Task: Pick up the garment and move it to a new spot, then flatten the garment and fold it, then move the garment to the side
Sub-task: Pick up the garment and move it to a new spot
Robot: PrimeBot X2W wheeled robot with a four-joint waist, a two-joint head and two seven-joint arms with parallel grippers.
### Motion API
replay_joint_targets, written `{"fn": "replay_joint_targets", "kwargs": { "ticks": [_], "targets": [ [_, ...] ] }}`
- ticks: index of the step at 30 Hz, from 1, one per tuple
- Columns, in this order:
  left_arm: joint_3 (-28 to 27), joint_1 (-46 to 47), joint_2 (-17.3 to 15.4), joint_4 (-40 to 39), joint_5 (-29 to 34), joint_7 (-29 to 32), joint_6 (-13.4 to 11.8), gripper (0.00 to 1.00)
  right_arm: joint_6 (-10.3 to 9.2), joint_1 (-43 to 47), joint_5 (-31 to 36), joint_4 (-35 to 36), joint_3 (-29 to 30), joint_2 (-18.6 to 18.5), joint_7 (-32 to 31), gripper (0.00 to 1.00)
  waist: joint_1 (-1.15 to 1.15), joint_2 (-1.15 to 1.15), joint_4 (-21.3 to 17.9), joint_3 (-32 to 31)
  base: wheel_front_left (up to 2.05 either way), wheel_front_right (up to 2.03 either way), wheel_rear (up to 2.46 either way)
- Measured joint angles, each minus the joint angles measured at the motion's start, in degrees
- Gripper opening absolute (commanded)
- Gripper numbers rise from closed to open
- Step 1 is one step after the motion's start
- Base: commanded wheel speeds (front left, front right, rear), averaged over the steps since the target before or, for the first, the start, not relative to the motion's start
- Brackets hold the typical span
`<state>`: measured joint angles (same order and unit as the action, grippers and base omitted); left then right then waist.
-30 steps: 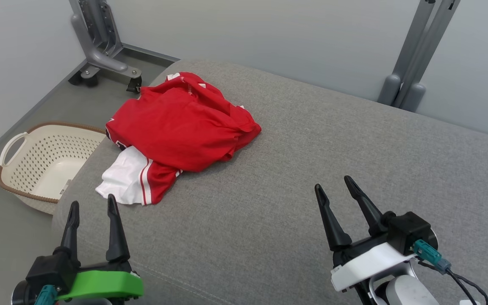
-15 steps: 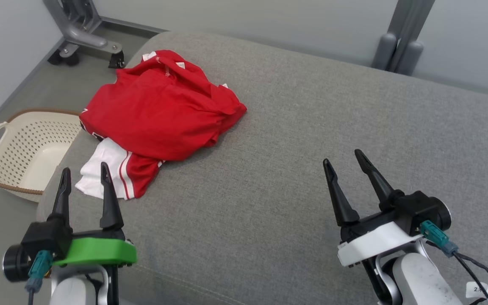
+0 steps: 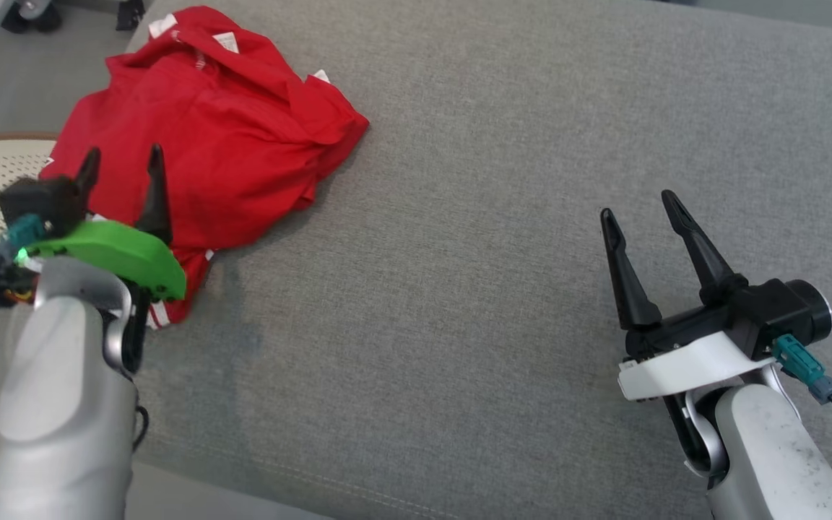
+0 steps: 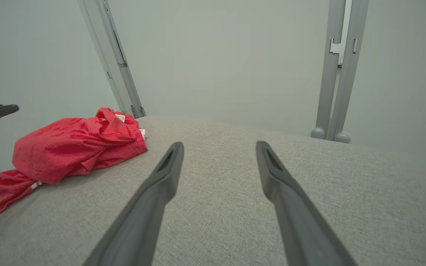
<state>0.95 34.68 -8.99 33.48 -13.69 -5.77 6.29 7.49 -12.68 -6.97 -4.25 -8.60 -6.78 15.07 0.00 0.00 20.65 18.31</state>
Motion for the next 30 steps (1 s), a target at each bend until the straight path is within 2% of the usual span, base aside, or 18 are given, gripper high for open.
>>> {"fn": "replay_joint_targets", "kwargs": {
  "ticks": [7, 15, 18, 19, 20, 21, 30],
  "targets": [
    [2.04, 10.43, -5.01, 8.29, -0.89, 7.94, 0.79, 1.00, 0.00, -0.95, 0.46, 0.57, 0.05, -0.82, 0.00, 1.00, 0.00, 0.00, -2.44, 5.24, 0.00, 0.00, 0.00],
    [5.33, 16.11, -8.12, 16.44, -5.72, 17.52, 1.03, 1.00, 0.00, -1.72, 1.01, 0.60, -0.96, -0.38, -0.01, 1.00, 0.00, 0.00, -5.52, 8.36, 0.00, 0.00, 0.00],
    [7.13, 16.66, -9.04, 17.63, -7.25, 18.60, 1.11, 1.00, 0.00, -1.71, 1.14, 0.35, -1.37, -0.31, -0.01, 1.00, 0.00, 0.00, -6.32, 8.95, 0.00, 0.00, 0.00],
    [7.54, 16.85, -9.54, 17.78, -7.50, 18.33, 1.11, 0.82, 0.00, -1.71, 1.14, 0.20, -1.53, -0.31, -0.01, 1.00, 0.00, 0.00, -6.48, 8.99, 0.00, 0.00, 0.00],
    [8.00, 17.02, -9.96, 18.13, -7.81, 18.17, 1.11, 0.30, 0.00, -1.70, 1.14, 0.01, -1.69, -0.32, 0.00, 1.00, 0.00, 0.00, -6.65, 8.98, 0.00, 0.00, 0.00],
    [8.35, 17.04, -10.13, 18.46, -7.94, 17.26, 1.11, 0.00, 0.00, -1.68, 1.14, -0.15, -1.83, -0.32, -0.01, 1.00, 0.00, 0.00, -6.75, 8.87, 0.00, 0.00, 0.00],
    [10.78, 17.06, -12.50, 20.59, -9.81, 10.03, 1.11, 0.00, 0.00, -1.66, 0.96, -1.63, -2.83, 0.35, 0.00, 1.00, 0.00, 0.00, -7.06, 5.66, 0.00, 0.00, 0.00]
  ]
}}
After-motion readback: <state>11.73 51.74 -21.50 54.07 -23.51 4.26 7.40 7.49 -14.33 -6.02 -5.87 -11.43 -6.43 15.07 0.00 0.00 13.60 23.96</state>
